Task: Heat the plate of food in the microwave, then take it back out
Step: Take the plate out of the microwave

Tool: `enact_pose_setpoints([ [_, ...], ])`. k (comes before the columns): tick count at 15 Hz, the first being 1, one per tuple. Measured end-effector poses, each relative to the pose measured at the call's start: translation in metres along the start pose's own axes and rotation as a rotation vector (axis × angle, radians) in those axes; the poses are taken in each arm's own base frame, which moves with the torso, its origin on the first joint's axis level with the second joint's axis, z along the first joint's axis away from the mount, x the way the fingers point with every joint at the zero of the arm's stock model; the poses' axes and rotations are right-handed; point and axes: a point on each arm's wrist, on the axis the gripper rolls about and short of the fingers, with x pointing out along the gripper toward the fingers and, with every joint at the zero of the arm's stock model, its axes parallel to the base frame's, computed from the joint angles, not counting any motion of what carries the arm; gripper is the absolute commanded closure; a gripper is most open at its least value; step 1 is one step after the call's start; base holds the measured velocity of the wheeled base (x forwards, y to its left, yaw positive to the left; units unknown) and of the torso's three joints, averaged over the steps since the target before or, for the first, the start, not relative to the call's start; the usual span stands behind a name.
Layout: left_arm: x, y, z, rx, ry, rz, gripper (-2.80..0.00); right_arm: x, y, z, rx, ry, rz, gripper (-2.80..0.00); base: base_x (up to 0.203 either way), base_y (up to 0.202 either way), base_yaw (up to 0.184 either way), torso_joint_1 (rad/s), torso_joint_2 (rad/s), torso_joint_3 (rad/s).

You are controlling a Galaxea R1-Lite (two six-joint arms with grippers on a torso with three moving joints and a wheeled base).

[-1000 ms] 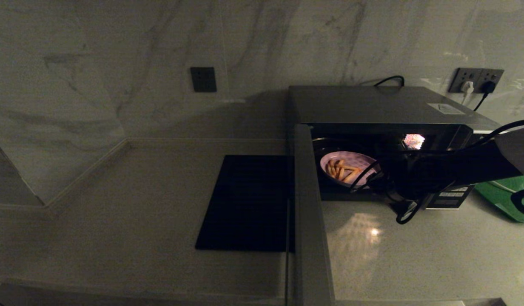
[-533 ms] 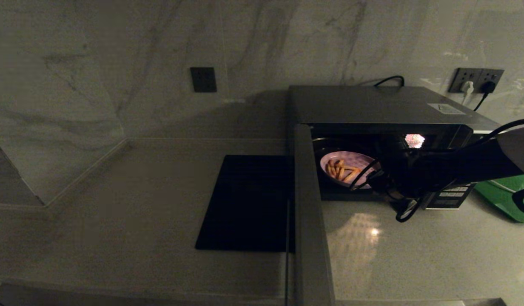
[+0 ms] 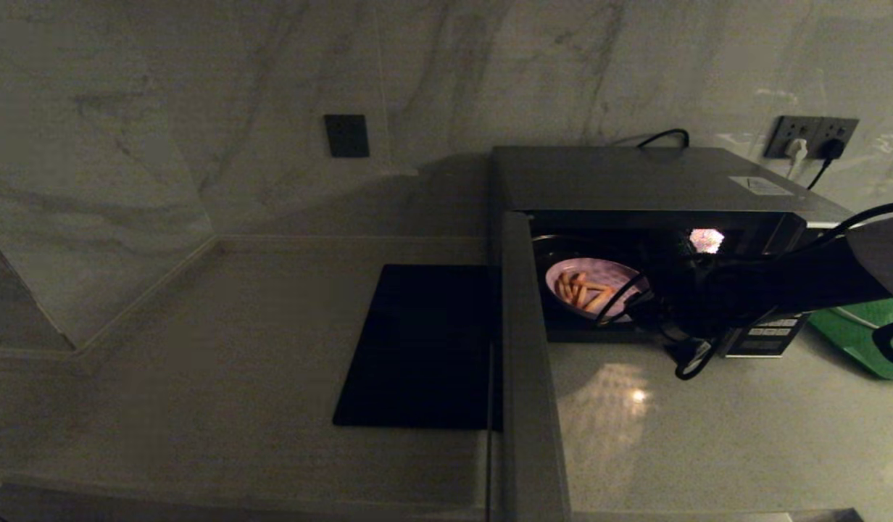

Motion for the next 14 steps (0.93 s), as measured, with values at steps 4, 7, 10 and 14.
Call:
enact_pose_setpoints([
  [4, 0.000, 0.000, 0.000, 0.000, 0.000, 0.001, 0.00, 0.003, -0.007, -0.005, -0.013, 0.011, -0.027, -2.80, 0.000, 0.000, 0.000, 0.000, 0.00, 0.000],
  [7, 0.000, 0.000, 0.000, 0.000, 0.000, 0.000, 0.00, 0.003, -0.008, -0.005, -0.014, 0.011, -0.028, -2.80, 0.000, 0.000, 0.000, 0.000, 0.00, 0.000],
  [10, 0.000, 0.000, 0.000, 0.000, 0.000, 0.000, 0.00, 0.000, 0.000, 0.000, -0.002, 0.003, 0.002, -2.80, 0.000, 0.000, 0.000, 0.000, 0.00, 0.000],
  [14, 0.000, 0.000, 0.000, 0.000, 0.000, 0.000, 0.00, -0.004, 0.013, 0.005, 0.016, 0.023, 0.066, -2.80, 0.000, 0.000, 0.000, 0.000, 0.00, 0.000],
])
